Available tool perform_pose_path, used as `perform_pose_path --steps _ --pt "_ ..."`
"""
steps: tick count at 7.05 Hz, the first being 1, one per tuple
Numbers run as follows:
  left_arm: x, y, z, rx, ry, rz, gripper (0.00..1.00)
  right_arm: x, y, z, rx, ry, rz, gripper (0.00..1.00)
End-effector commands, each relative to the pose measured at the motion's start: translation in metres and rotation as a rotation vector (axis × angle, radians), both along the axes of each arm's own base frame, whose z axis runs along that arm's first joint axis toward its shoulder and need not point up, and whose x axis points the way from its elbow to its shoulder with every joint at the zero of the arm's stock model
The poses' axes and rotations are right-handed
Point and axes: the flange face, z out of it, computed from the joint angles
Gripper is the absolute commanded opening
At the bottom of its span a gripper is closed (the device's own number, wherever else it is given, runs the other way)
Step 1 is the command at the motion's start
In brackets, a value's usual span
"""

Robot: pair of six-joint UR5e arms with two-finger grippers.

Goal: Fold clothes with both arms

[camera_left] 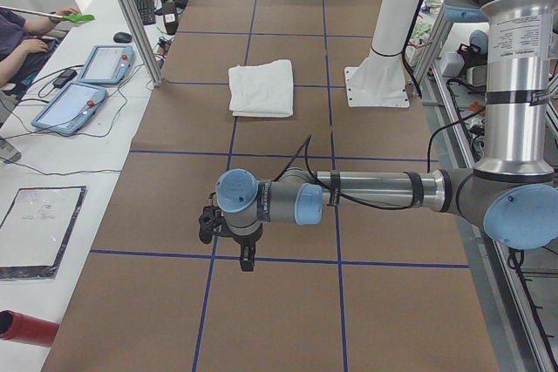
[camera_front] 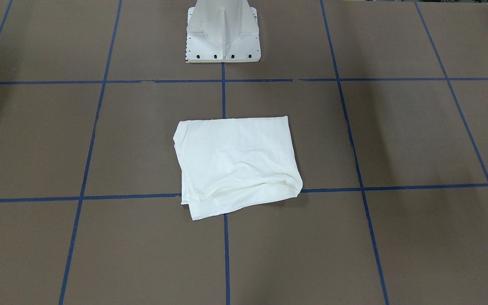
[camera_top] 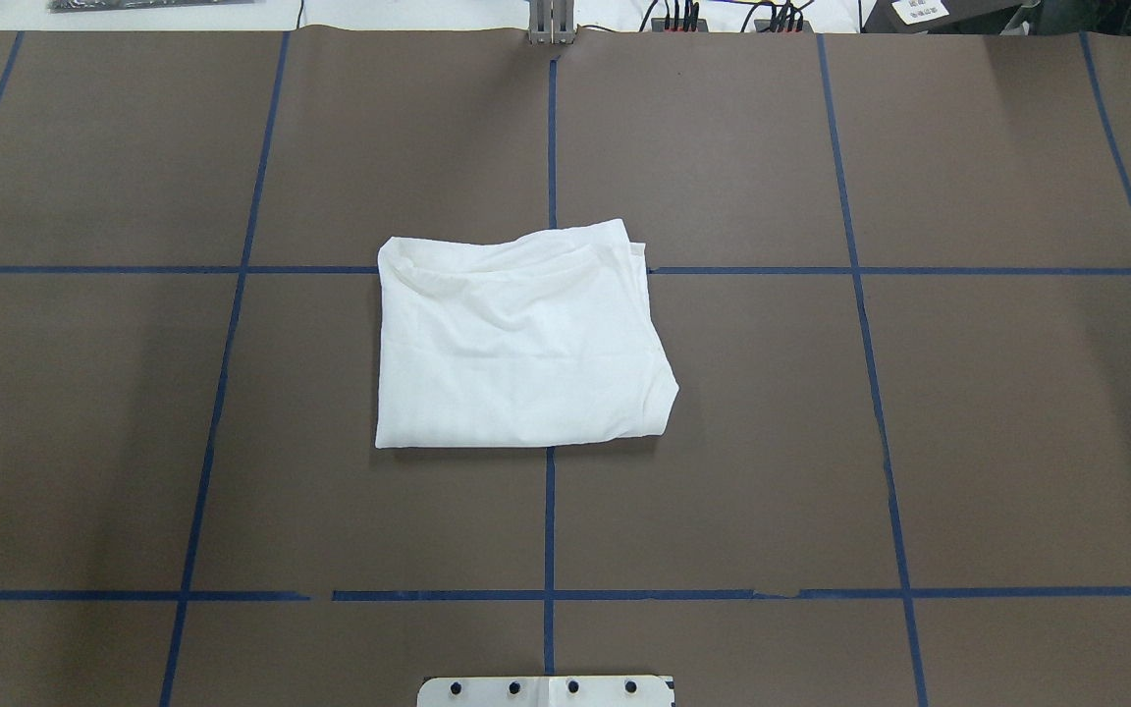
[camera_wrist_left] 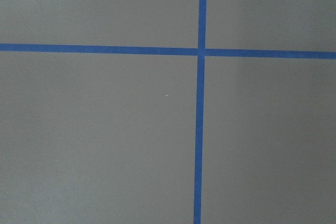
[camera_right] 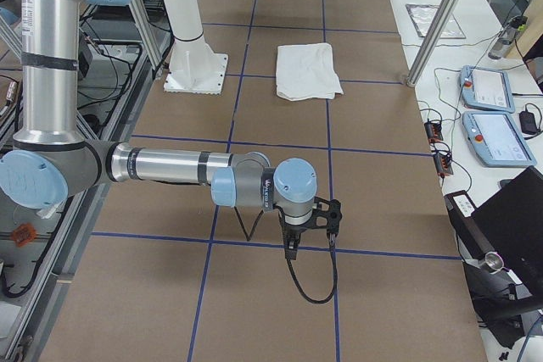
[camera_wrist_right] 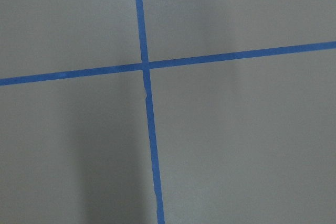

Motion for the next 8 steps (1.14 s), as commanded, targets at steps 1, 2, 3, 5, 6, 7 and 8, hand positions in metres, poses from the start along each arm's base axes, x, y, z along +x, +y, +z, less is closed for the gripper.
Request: perform_pose_path --steps 1,2,3,5,6,7,8 --pt "0.0001 -0.0005 -0.0007 0.001 0.001 0.000 1.00 -0.0097 0.0001 0.0015 -0.001 0.027 -0.030 1.00" --pt "0.0001 -0.0005 -0.0007 0.001 0.001 0.000 1.00 -0.0114 0.0022 0.0026 -0.004 0.013 -0.033 1.00" --pt "0.0001 -0.0005 -0.0007 0.001 0.001 0.000 1.00 -0.0132 0.0039 0.0030 -0.007 -0.011 -0.035 1.00" --pt "0.0001 -0.0005 -0.0001 0.002 0.001 0.001 1.00 -0.0144 0.0046 0.0017 -0.007 -0.028 -0.035 1.00" --pt "0.0001 -0.0005 -0.0001 0.002 0.001 0.001 1.00 -0.0148 0.0046 0.0019 -0.005 -0.034 -0.036 1.00" --pt "0.0001 -0.0005 -0.0001 0.002 0.001 0.001 1.00 -0.0148 0.0046 0.0019 -0.005 -0.034 -0.036 1.00" --pt "0.0001 -0.0005 -0.0001 0.002 0.001 0.001 1.00 -0.0148 0.0046 0.0019 -0.006 -0.035 -0.035 1.00"
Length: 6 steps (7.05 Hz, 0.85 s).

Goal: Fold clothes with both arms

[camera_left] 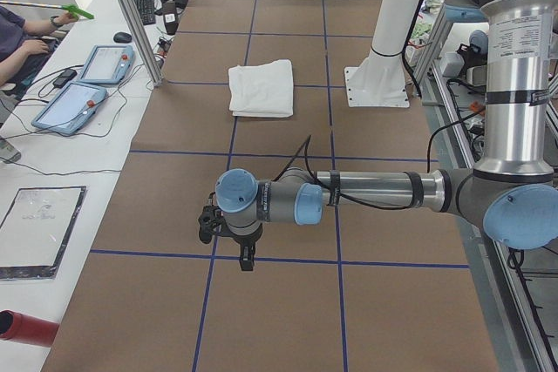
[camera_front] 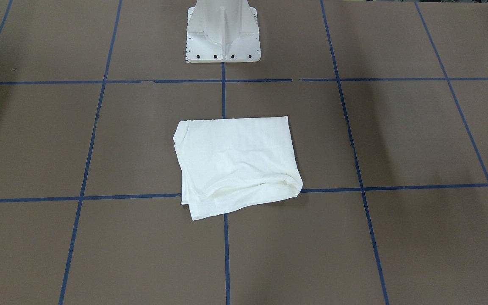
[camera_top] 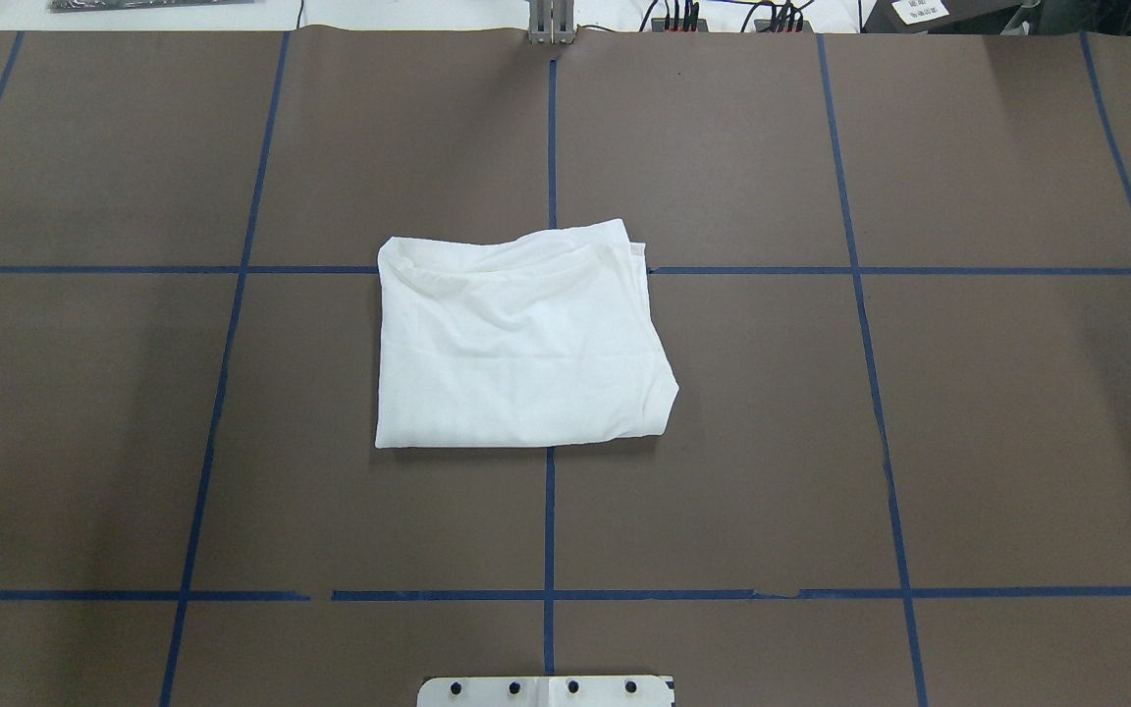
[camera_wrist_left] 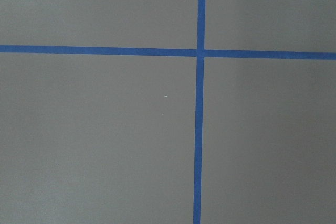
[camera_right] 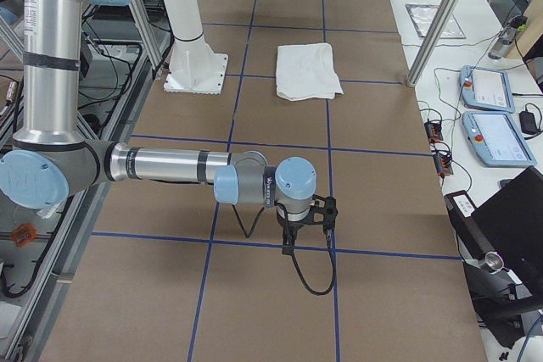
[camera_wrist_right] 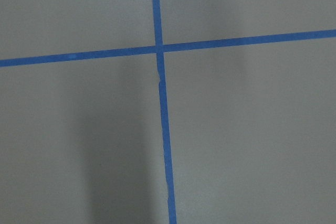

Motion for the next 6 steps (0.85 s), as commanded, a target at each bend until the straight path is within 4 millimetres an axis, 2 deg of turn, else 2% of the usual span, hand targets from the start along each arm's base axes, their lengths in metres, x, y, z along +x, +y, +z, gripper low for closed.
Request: perform_pose_path --steps 1,6 --pt "0.0000 0.0001 0.0008 0.000 0.000 0.001 1.00 -0.0001 0.0000 0.0000 0.000 -0.001 0.000 1.00" --pt "0.0027 -0.0016 -0.0043 0.004 0.029 0.003 1.00 -0.0001 -0.0005 -0.0019 0.008 -0.001 0.000 1.00"
